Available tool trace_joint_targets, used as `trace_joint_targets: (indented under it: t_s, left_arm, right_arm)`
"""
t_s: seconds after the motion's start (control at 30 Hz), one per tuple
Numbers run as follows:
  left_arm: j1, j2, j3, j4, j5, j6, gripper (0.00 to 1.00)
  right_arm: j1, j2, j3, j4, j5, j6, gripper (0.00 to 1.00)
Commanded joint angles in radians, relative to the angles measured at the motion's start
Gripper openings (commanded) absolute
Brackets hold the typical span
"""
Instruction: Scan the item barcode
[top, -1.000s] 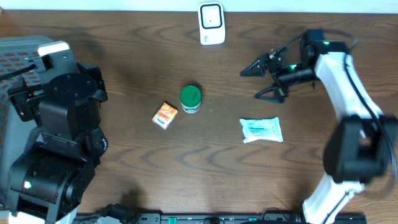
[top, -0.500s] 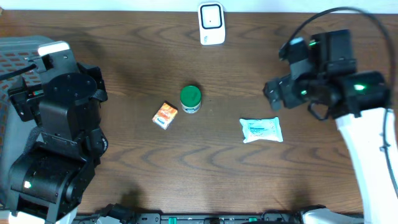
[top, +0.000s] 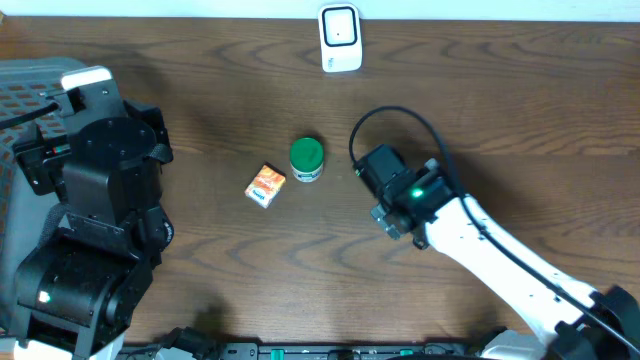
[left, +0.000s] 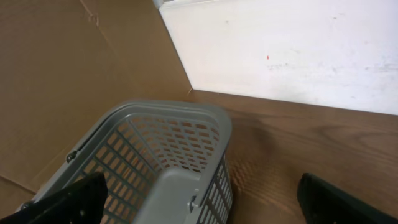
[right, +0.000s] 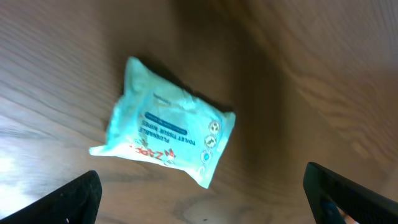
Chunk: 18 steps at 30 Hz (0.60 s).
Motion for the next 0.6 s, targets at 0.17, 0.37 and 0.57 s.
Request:
trace_joint_targets:
  t_s: [0.17, 0.37, 0.57]
  left_arm:
    - [0.004, -0.001, 0.005, 0.000, -0.003, -0.013, 0.98]
    - [0.004, -0.001, 0.005, 0.000, -0.003, -0.013, 0.98]
    - [0.004, -0.001, 0.005, 0.000, -0.003, -0.013, 0.98]
  right_arm:
    - [0.060, 0.023, -0.046, -0.053, 0.081, 0.113, 0.99]
    - [0.055, 0.023, -0.188, 0.085, 0.080, -0.058, 0.99]
    - [0.052, 0.023, -0.200, 0.198, 0.066, -0.136, 0.99]
